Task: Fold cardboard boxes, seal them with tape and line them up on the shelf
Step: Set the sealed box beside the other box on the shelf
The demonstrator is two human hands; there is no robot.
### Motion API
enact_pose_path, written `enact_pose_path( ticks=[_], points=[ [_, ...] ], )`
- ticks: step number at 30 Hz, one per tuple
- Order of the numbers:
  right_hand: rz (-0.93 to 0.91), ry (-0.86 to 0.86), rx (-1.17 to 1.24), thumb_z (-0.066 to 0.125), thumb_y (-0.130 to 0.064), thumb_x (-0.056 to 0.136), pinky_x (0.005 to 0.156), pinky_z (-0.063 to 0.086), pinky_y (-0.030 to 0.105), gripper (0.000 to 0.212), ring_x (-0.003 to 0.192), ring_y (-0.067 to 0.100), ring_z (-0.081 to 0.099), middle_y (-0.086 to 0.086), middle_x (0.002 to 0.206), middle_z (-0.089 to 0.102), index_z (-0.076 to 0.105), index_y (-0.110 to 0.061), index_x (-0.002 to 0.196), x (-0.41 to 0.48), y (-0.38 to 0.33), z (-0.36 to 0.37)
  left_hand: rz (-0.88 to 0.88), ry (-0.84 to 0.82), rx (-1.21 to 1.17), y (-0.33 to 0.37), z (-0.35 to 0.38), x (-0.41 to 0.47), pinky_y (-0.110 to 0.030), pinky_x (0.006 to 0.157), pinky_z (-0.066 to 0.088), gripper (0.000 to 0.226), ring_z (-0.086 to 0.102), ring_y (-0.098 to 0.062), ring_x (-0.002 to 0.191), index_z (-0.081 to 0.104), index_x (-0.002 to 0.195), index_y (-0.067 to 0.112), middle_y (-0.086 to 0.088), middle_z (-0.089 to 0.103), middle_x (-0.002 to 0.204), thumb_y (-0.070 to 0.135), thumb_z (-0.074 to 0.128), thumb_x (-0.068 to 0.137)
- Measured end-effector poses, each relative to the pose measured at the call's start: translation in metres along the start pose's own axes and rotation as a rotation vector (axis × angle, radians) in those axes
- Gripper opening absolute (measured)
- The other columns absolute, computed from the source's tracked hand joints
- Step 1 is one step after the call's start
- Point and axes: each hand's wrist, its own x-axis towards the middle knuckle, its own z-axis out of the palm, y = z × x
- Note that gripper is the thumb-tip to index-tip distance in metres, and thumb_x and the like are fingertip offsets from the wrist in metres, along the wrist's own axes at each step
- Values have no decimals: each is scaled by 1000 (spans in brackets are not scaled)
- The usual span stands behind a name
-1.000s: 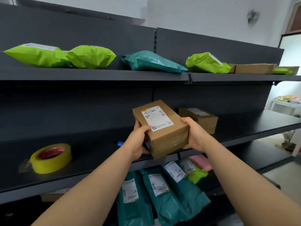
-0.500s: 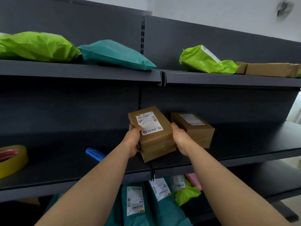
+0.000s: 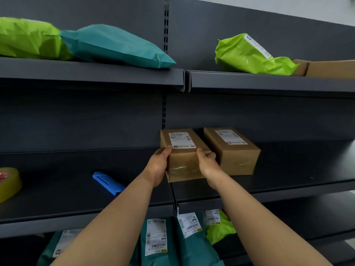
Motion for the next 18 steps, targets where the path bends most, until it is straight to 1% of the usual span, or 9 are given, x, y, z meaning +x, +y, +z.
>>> enact_pose_path(
  ticks=[3,6,13,16,18],
  points=[
    [22,-3,-4,33,-58,97,109,30,42,73,136,31,34,10,153,29,8,-18,153,0,3,2,-10,2,-10,0,3,3,-51,100,48,47,61,-27,111,45,140,15,-10,62,123,38,51,99],
    [34,6,10,34,-59,96,110,29,42,75,136,31,34,10,152,30,10,-17,153,1,2,2,-28,-10,-19,0,3,6,-52,98,50,46,62,-28,109,44,141,16,-10,62,123,38,49,100],
    [80,45,33,33,-58,97,106,31,41,72,132,31,37,12,148,35,15,-14,151,3,-2,2,-49,-25,-17,1,8,12,-45,84,54,47,62,-24,100,42,142,17,-9,62,120,39,48,101],
    [96,59,38,33,-59,97,106,32,41,73,131,31,39,12,147,36,16,-13,150,4,-2,4,-54,-24,-20,1,8,14,-45,84,54,47,63,-24,101,42,142,18,-9,62,120,40,48,100],
    [108,68,43,34,-60,96,105,32,41,73,131,31,39,12,147,37,17,-12,150,3,-3,6,-59,-25,-11,2,8,12,-44,81,55,47,63,-25,100,43,141,18,-9,63,119,42,48,100]
  ],
)
